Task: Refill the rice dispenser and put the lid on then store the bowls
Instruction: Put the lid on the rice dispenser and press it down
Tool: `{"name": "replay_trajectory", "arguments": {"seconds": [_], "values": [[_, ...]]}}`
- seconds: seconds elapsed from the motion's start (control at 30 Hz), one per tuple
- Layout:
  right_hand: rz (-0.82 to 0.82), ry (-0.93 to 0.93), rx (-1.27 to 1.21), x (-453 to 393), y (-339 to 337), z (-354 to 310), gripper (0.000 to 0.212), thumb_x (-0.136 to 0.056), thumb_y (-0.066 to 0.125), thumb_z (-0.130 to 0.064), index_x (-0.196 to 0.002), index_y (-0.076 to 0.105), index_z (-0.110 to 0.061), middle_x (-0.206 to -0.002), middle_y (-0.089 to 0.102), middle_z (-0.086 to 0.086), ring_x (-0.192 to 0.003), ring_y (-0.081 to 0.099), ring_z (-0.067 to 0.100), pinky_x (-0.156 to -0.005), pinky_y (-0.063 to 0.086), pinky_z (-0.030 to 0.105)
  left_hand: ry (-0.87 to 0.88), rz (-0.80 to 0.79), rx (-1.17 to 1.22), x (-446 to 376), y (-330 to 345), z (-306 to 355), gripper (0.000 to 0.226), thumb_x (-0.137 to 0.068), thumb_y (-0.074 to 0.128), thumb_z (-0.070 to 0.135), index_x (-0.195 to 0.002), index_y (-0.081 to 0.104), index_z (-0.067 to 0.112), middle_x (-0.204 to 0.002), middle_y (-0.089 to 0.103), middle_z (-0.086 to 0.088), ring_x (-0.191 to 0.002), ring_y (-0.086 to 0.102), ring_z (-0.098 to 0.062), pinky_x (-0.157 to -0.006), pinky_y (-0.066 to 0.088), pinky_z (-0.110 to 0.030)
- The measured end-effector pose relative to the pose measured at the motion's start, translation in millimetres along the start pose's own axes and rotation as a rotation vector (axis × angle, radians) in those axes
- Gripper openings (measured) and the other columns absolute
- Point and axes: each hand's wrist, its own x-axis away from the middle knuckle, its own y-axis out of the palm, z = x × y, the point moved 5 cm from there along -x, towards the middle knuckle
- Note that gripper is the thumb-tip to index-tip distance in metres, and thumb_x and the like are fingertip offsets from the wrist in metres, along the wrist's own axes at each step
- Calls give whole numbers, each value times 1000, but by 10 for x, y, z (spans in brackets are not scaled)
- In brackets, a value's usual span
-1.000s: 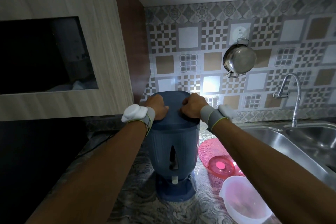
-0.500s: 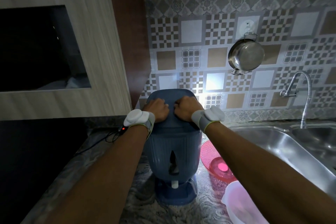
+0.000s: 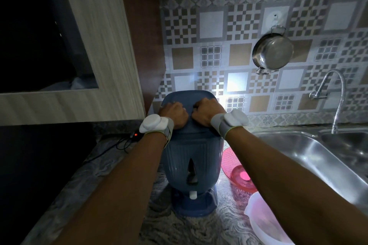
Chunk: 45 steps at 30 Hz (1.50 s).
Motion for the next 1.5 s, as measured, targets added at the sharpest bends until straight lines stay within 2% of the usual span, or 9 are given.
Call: {"name": "replay_trajectory", "arguments": {"seconds": [0.47, 0.63, 0.8, 0.97, 1.1, 1.2, 1.27, 1.37, 1.5], "values": [[-32, -29, 56, 44, -54, -20, 34, -95, 46, -26, -114, 66, -7, -124, 63, 17, -112, 59, 35, -96, 51, 38, -16, 27, 89, 57, -67, 6, 39, -99, 35, 28, -118, 57, 2, -135, 52, -18, -125, 47, -35, -108, 37, -43], [-7, -64, 64, 198, -158, -20, 29, -92, 50, -19, -103, 72, -6, -114, 67, 15, -101, 63, 32, -88, 55, 36, -50, 87, 224, 212, -176, -70, 32, -95, 43, 25, -80, 60, 4, -106, 67, -17, -102, 61, -33, -86, 46, -32], [-10, -55, 31, 450, -205, 11, 33, -95, 46, -23, -110, 69, -5, -120, 64, 17, -108, 60, 35, -92, 51, 34, -8, 101, 249, 521, -261, -53, 25, -94, 45, 21, -84, 63, 7, -111, 69, -15, -103, 63, -31, -91, 51, -36], [-1, -58, 24, 804, -264, -22, 31, -94, 47, -22, -99, 73, -6, -107, 69, 18, -95, 63, 34, -83, 52, 31, 48, 147, 254, 887, -354, 1, 21, -95, 44, 21, -81, 59, 13, -97, 67, -9, -94, 63, -23, -88, 52, -34], [20, -64, 5, 1148, -321, -70, 28, -94, 47, -19, -95, 72, -6, -105, 68, 19, -97, 62, 36, -84, 53, 35, 81, 155, 285, 1216, -418, 10, 29, -94, 46, 21, -84, 66, 3, -95, 70, -12, -92, 66, -27, -86, 55, -37], [36, -67, 31, 1431, -381, -105, 31, -96, 45, -21, -104, 71, -6, -110, 67, 19, -104, 61, 39, -84, 49, 33, 106, 164, 312, 1464, -488, 37, 28, -94, 47, 21, -83, 67, 4, -96, 70, -13, -93, 66, -28, -85, 55, -37], [63, -65, 30, 1602, -452, -113, 33, -96, 45, -23, -113, 70, -9, -116, 65, 20, -108, 59, 40, -91, 50, 38, 136, 165, 324, 1591, -531, 97, 31, -94, 46, 20, -65, 53, 15, -86, 64, -7, -90, 65, -26, -82, 54, -35], [129, -54, 20, 1835, -638, -96, 35, -95, 46, -23, -121, 68, -12, -125, 64, 16, -116, 56, 39, -98, 48, 42, 166, 197, 324, 1772, -666, 235, 39, -94, 47, 21, -59, 31, 31, -87, 52, 0, -83, 52, -15, -79, 49, -29], [252, -27, -58, 1975, -916, -30, 36, -96, 51, -24, -127, 65, -15, -130, 65, 9, -118, 59, 32, -103, 45, 38, 162, 259, 333, 1872, -849, 389, 27, -91, 50, 21, -67, 43, 30, -90, 48, 3, -82, 46, -13, -74, 37, -24]]}}
